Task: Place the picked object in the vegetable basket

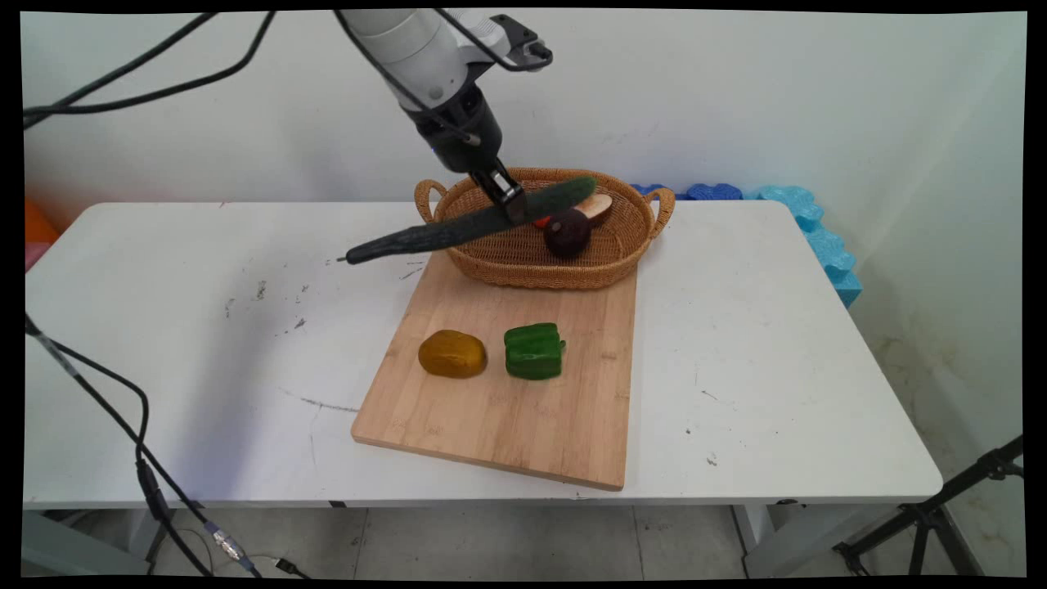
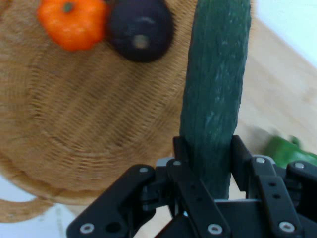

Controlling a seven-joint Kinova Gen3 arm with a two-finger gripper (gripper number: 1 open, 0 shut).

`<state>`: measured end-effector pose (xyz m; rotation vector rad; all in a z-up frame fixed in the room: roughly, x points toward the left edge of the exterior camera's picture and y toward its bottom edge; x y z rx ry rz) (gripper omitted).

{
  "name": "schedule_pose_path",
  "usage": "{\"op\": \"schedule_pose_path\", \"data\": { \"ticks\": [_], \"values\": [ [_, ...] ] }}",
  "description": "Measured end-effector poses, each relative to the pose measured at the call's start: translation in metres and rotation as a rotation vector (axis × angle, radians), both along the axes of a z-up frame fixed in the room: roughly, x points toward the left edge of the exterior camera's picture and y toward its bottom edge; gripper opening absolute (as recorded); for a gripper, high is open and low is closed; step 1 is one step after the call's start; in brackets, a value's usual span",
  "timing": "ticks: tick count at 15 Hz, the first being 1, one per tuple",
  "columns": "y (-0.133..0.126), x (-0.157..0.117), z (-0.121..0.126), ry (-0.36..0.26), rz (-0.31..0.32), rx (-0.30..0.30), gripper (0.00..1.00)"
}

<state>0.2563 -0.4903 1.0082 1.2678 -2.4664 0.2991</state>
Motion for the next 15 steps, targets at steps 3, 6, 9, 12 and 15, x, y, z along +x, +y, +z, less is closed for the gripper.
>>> {"op": "schedule_pose_path", "data": {
  "ticks": [3, 6, 9, 12, 15],
  "values": [
    [-0.032, 0.008, -0.01, -0.034, 0.076, -0.006, 0.0],
    [-0.057, 0.017, -0.019, -0.064, 0.135, -0.01, 0.0],
    [-0.081, 0.026, -0.032, -0.095, 0.195, -0.009, 0.0],
    [-0.097, 0.032, -0.042, -0.116, 0.235, -0.007, 0.0],
    [-0.112, 0.037, -0.054, -0.132, 0.271, -0.001, 0.0]
  ]
}}
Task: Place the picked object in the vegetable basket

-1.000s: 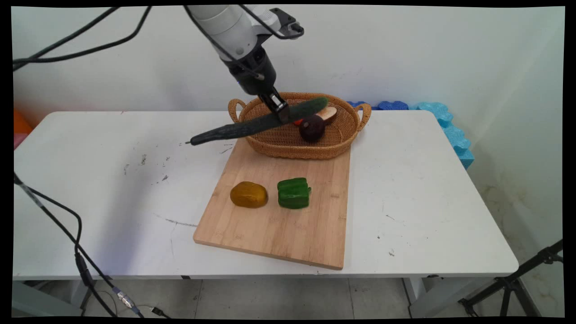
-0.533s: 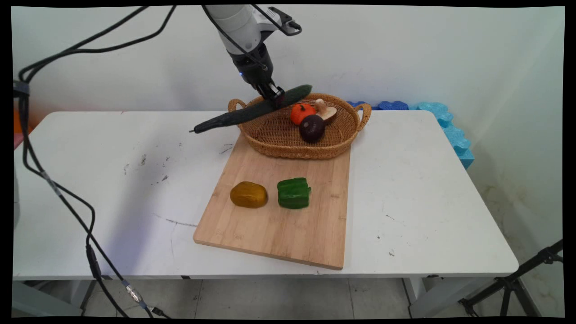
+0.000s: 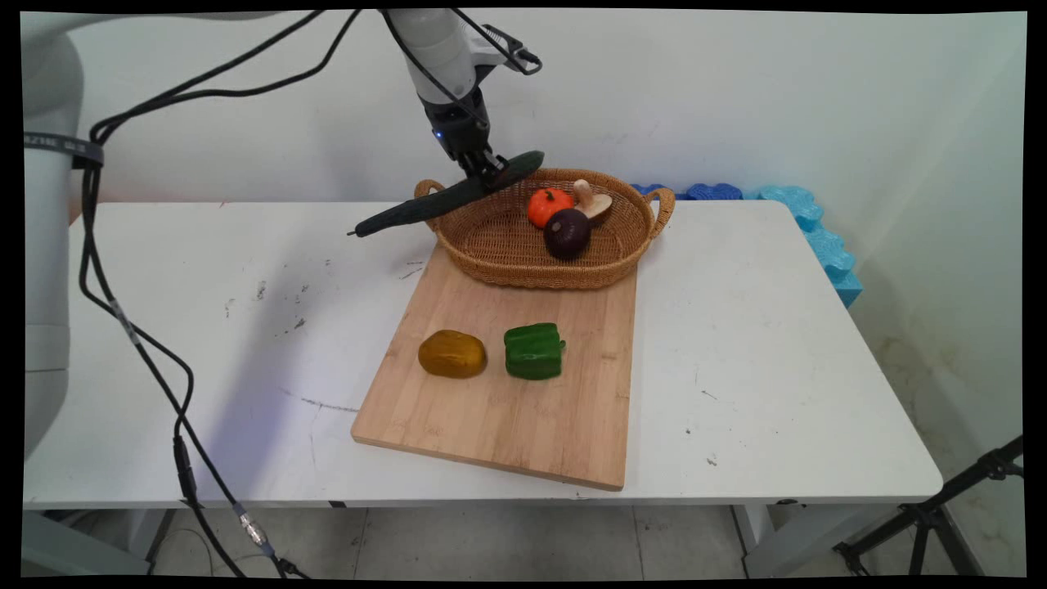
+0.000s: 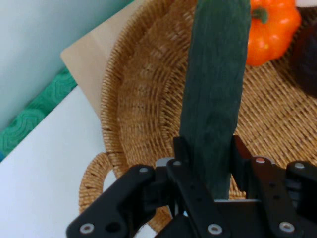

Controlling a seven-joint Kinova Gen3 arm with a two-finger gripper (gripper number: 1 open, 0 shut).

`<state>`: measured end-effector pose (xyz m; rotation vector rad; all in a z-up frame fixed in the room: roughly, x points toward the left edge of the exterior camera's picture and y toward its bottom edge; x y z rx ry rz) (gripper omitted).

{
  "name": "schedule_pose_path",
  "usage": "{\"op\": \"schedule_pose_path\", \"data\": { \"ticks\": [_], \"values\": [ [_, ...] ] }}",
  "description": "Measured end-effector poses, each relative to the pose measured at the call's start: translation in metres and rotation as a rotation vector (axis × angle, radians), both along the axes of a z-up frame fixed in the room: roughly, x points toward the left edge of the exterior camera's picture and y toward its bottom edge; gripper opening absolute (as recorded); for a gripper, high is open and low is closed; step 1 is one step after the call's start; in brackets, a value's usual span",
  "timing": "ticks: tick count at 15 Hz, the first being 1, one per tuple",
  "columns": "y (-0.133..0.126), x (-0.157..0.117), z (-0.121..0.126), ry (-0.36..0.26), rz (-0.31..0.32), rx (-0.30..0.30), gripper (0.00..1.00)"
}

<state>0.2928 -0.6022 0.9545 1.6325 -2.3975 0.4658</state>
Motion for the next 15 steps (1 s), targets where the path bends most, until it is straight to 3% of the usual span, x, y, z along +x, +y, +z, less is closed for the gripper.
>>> {"op": "schedule_pose_path", "data": {
  "ticks": [10, 11, 15],
  "values": [
    [-0.02, 0.0, -0.022, -0.009, 0.048, 0.018, 0.0],
    [-0.021, -0.001, -0.024, -0.007, 0.048, 0.018, 1.0],
    [-0.021, -0.006, -0.025, 0.013, 0.036, 0.012, 1.0]
  ]
}}
